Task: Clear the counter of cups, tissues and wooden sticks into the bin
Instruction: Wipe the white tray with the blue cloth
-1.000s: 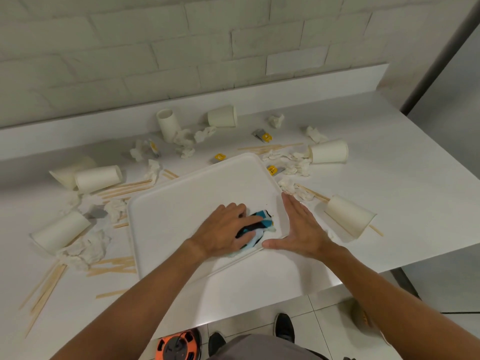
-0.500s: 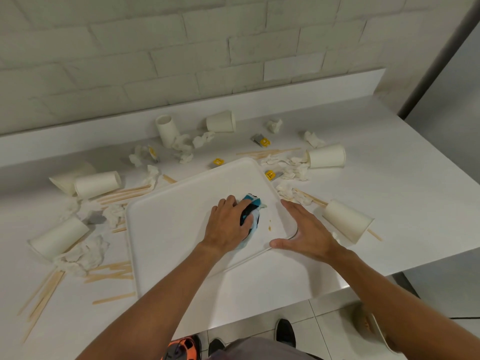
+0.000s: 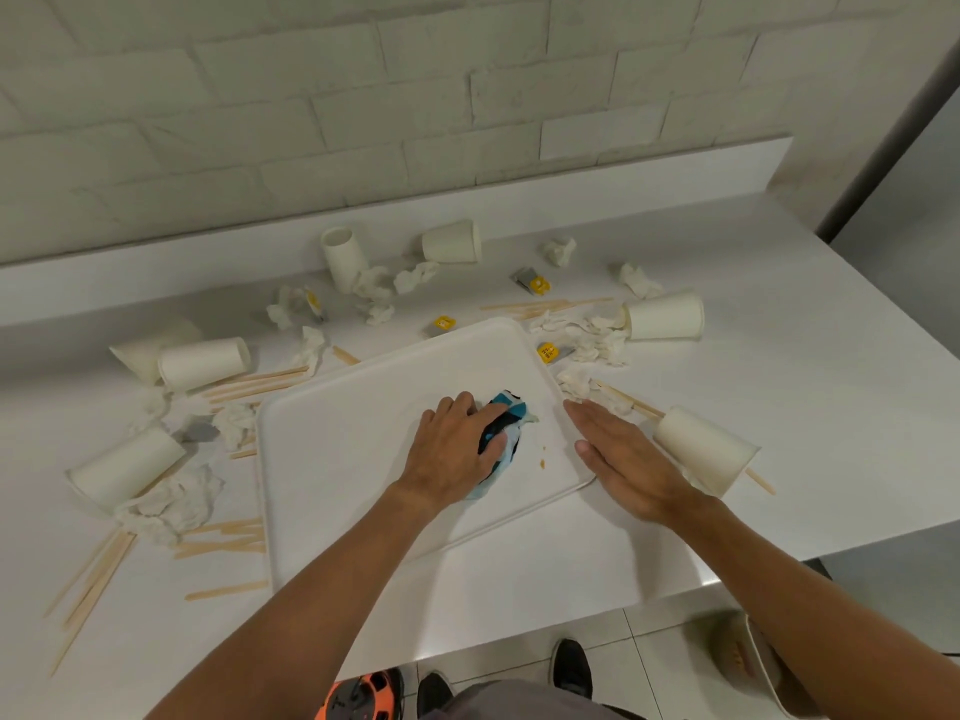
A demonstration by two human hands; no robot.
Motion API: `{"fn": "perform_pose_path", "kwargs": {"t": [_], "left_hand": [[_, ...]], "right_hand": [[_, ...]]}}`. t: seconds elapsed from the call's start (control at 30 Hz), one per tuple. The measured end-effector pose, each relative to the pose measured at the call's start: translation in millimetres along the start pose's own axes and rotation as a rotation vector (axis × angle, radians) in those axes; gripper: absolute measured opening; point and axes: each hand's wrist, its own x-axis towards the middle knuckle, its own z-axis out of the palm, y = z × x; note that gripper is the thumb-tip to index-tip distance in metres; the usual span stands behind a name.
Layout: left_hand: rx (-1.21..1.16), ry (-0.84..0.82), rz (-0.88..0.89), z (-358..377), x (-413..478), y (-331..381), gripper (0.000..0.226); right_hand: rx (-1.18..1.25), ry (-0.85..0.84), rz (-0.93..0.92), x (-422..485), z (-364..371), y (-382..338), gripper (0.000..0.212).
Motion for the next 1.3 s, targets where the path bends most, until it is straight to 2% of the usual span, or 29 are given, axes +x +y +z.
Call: {"fn": "perform_pose_path", "kwargs": {"t": [0.07,0.2,0.4,0.47,0.57,0.6,0.7,0.77,0.93,1.1,1.17,1.27,1.3], "left_hand": [[0.000,-0.001,-0.001,-1,0,2,0.041],[0.014,0.007,0.027,-1,-4,4,0.041],[0.052,-0.112,0.342,-2,-14,10,0.043],[0.081,-0.080,0.288,-3,-12,7,0.043],[0.080,0.003,0.063,-9,-1,2,0.043],[0.078,-0.001,0.070,-9,1,3,0.042],[0.038,-0.117,0.316,-10,-7,5,0.043],[0.052,-0.168,0.417,-13,-13,-2,0.043],[0.076,-0.059,0.288,-14,-6,-14,0.043],[0.133,-0.146,0.543,-13,-10,-9,0.042],[0.171,-0.059,0.427,-14,-3,-18,0.043],[0.220,0.079,0.025,-14,12,-27,0.043],[0.215,0.085,-0.028,-14,16,-26,0.041]], "right_hand": [[-0.069,-0.042,-0.032,-2,-3,2,0.056],[-0.205,-0.007,-0.064,-5,-2,-2,0.053],[-0.270,0.017,-0.064,-4,2,-1,0.052],[-0.270,0.023,-0.064,-4,2,0,0.052],[-0.256,0.021,-0.055,-3,2,-1,0.052],[-0.255,0.027,-0.054,-3,2,-1,0.052],[-0.263,0.097,-0.069,-3,5,1,0.053],[-0.283,0.138,-0.076,-3,8,3,0.053],[-0.305,0.172,-0.076,-3,9,1,0.052],[-0.305,0.202,-0.080,-4,7,-1,0.052],[-0.312,0.199,-0.080,-4,7,-2,0.052],[-0.322,0.192,-0.078,-4,8,-2,0.051],[-0.323,0.195,-0.078,-4,8,-2,0.051]]}}
